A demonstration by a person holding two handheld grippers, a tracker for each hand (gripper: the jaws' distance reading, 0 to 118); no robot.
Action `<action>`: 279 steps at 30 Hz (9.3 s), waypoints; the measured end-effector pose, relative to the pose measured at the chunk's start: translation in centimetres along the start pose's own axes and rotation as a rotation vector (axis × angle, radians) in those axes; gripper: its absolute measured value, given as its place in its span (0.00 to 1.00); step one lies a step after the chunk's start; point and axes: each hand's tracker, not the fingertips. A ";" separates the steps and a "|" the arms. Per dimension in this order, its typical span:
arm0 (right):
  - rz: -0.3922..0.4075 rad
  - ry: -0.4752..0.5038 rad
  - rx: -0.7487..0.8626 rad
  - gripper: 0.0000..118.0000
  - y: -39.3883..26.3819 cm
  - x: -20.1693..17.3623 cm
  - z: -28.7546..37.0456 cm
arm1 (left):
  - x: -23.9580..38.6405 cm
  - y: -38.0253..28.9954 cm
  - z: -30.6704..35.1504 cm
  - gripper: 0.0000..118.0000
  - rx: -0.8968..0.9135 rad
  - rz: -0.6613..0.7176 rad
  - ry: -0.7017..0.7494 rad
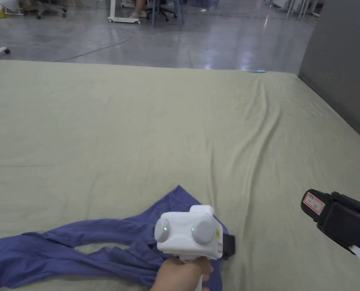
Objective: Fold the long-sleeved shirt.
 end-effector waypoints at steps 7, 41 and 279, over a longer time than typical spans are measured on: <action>0.025 0.097 -0.036 0.02 -2.0 -3.0 -1.4 | -6.7 -2.2 17.9 0.99 0.359 -0.115 0.133; -0.109 -0.104 -0.520 0.43 -14.5 0.1 -14.1 | -6.8 15.7 -8.3 0.00 -0.114 -0.371 0.277; 0.916 -0.080 -0.425 0.01 3.5 -12.2 -32.6 | -16.4 18.4 14.4 0.00 -0.132 -0.415 0.250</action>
